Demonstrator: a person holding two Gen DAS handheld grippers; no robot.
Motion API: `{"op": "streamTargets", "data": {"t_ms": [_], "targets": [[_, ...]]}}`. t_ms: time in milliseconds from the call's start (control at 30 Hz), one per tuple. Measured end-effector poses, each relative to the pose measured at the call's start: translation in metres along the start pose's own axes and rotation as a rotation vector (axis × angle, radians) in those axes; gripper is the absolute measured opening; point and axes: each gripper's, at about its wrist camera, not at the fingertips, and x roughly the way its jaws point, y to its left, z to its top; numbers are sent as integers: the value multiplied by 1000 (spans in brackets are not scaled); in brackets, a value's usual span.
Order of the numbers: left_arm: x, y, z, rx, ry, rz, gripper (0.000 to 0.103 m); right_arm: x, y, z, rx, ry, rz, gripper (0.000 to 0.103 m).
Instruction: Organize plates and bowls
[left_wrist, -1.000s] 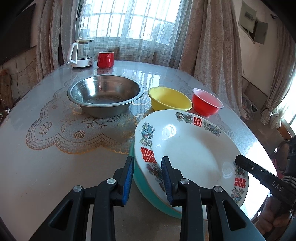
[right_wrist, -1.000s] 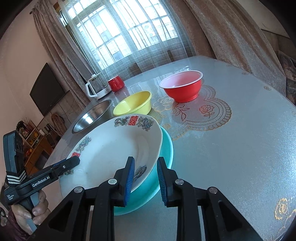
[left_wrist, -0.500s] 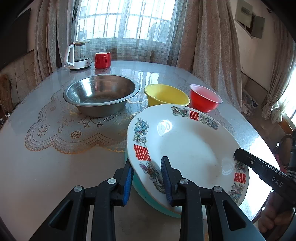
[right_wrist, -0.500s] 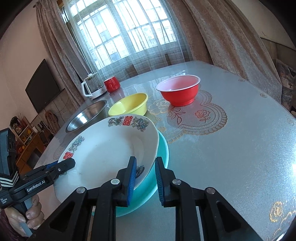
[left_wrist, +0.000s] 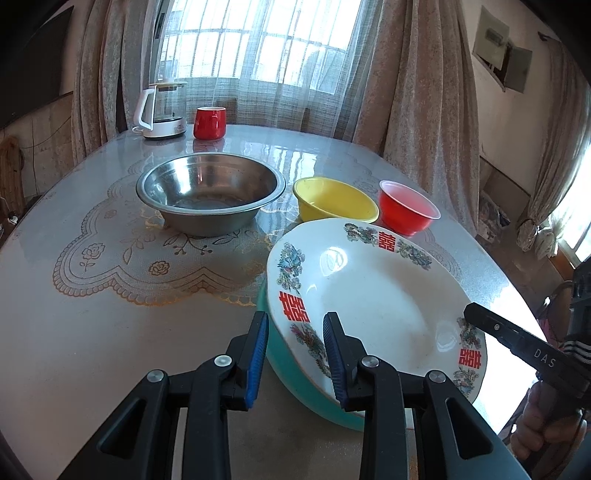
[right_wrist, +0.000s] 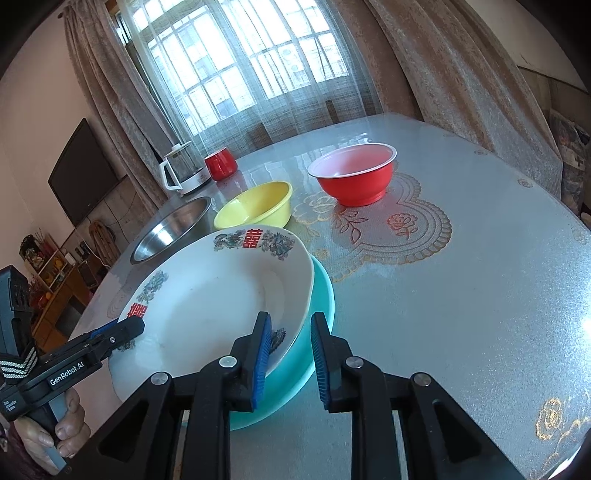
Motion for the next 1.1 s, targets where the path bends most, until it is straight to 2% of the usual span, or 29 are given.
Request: {"op": "streamTargets", "data": {"t_ms": [167,367,467,600,800,933,1100], "targets": [[-12,18,8,-48,-33,21,32,-12,0,16,17,-47,-16,33],[-16,48,16,-115,-33,87,32,-13,20,40,-9,-58,43,35],[-15,63,20,-144,-26,120,32,-4,38,52,-38,-22,120,39],[-13,85,27,-203,-14,153,32,20,66,61,-76,62,214,39],[-15,109,43,-244,-35,191,32,57,98,79,-51,167,343,39],[-15,120,62,-245,-63,188,32,84,113,103,-36,194,352,39],[-5,132,82,-259,-78,176,36,121,121,135,-20,207,312,38]]}}
